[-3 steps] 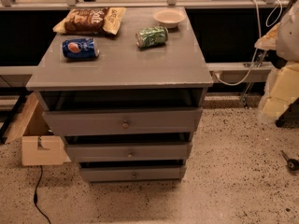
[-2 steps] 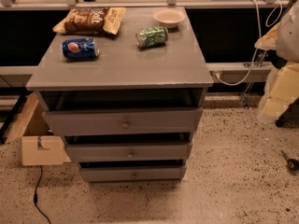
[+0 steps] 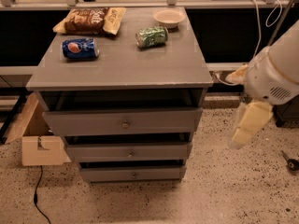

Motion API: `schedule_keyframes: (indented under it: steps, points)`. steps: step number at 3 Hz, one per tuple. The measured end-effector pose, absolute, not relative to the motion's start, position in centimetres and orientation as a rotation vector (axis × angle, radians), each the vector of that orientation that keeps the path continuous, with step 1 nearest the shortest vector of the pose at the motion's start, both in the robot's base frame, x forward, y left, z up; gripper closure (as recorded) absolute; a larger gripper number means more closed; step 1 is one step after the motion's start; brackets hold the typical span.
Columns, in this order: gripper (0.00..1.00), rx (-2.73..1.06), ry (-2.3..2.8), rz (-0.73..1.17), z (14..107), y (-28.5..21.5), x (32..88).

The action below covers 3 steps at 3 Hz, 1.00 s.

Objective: Open top drawer

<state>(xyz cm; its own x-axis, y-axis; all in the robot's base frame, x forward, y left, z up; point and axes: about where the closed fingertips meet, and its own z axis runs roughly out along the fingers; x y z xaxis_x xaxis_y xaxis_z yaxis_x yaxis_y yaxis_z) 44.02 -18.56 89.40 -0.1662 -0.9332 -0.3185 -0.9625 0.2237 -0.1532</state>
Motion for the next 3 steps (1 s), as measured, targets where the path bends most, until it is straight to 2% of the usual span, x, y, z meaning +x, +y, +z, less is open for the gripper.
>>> schedule_keyframes:
  steps: [2,3]
  points:
    - [0.00,-1.712,2.006,0.372,79.8,-12.3,45.5]
    - [0.00,-1.720,2.000,0.368,79.4,-12.2,45.7]
